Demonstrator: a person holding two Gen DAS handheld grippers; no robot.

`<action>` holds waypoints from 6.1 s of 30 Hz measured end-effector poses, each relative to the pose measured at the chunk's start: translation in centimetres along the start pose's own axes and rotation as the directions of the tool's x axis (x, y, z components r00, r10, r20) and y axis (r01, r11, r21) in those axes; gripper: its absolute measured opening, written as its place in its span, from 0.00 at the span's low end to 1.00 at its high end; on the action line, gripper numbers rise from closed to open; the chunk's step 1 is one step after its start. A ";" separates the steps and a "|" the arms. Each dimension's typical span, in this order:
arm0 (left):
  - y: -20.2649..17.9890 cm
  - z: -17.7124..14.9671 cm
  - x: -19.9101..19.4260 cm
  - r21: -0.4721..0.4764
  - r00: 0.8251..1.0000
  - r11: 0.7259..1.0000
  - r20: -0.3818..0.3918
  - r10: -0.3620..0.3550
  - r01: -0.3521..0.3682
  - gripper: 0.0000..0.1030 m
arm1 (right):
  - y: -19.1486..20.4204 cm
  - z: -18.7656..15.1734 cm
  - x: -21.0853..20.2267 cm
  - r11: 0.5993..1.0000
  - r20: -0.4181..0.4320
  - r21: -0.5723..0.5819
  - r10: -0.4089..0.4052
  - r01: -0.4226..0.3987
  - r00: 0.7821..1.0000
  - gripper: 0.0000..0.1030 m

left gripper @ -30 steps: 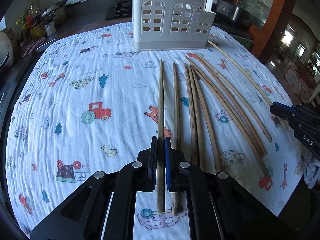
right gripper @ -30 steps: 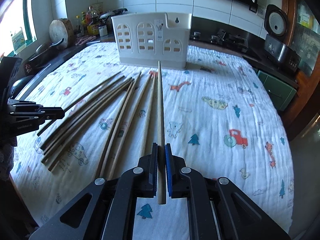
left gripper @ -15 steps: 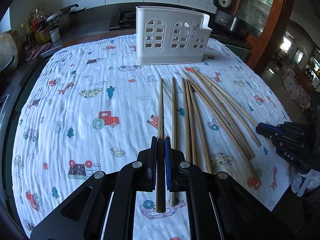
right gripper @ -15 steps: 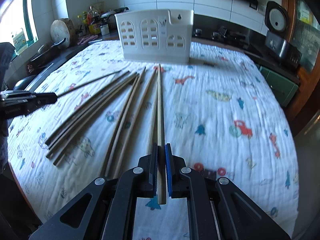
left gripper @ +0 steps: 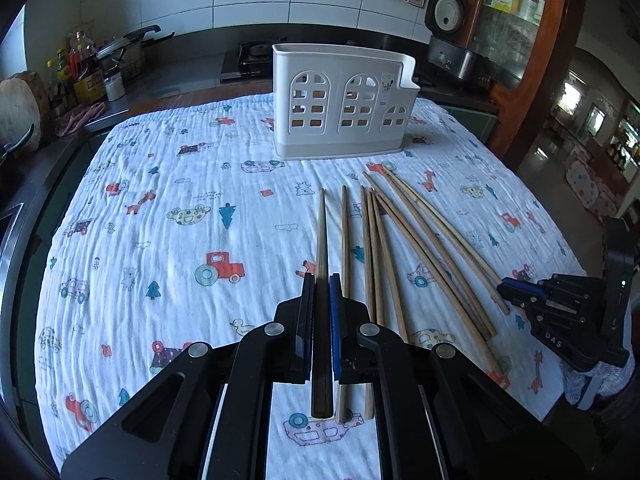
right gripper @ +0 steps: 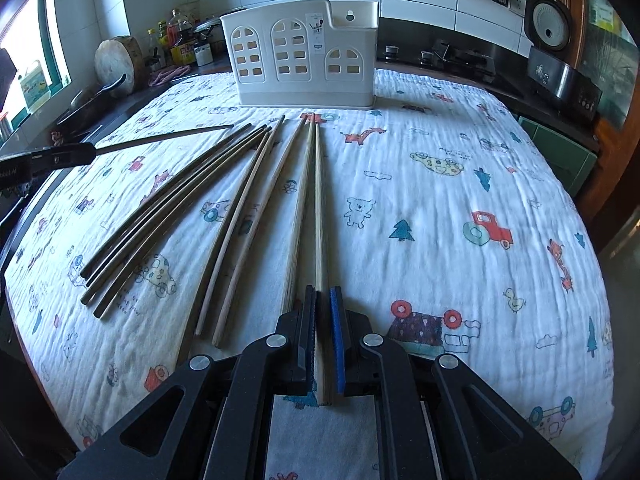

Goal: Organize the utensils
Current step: 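Lift the chopstick in the left gripper off the cloth while the right gripper lifts its chopstick, then carry the left gripper's chopstick into the white holder while the right gripper lowers its chopstick in, then open the left gripper to release its chopstick in the holder while the right gripper opens too, then move both grippers back over the remaining chopsticks on the cloth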

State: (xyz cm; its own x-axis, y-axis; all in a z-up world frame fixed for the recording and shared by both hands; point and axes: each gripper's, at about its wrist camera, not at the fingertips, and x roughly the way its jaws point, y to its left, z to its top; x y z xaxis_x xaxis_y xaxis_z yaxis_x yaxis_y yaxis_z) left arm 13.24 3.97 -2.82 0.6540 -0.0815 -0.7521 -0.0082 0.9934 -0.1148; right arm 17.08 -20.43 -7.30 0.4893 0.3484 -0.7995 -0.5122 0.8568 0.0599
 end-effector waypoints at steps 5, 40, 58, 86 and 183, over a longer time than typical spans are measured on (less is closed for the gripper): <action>0.1 0.9 -0.2 0.001 1.000 1.000 0.011 -0.001 0.001 0.06 | 0.0 -0.1 -0.3 1.000 0.008 -0.004 -0.009 0.009 1.000 0.07; 0.4 14.8 -7.0 0.062 0.978 0.993 0.179 -0.109 0.100 0.06 | -1.5 22.0 -12.1 0.993 0.299 -0.108 0.070 -0.040 0.951 0.06; 1.0 23.2 -3.8 0.044 0.987 0.998 0.154 -0.053 0.046 0.06 | -3.1 28.7 -8.5 0.996 0.224 -0.090 0.019 0.002 0.974 0.06; 2.4 21.9 -0.5 -0.028 0.992 0.999 0.126 -0.027 0.030 0.40 | -4.3 26.5 -7.3 0.999 0.245 -0.048 -0.008 0.020 0.969 0.20; 3.9 -5.3 1.3 -0.185 0.997 0.981 -0.062 0.050 -0.061 0.79 | 1.0 1.8 -0.2 1.000 0.010 0.010 0.003 -0.003 1.000 0.89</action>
State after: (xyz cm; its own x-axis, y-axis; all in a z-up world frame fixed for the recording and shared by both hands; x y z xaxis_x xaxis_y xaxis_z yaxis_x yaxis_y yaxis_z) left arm 10.05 7.30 -7.74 0.6049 -0.0367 -0.7955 -0.1874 0.9643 -0.1870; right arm 17.72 -18.93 -6.03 0.4946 0.3545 -0.7935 -0.5063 0.8596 0.0685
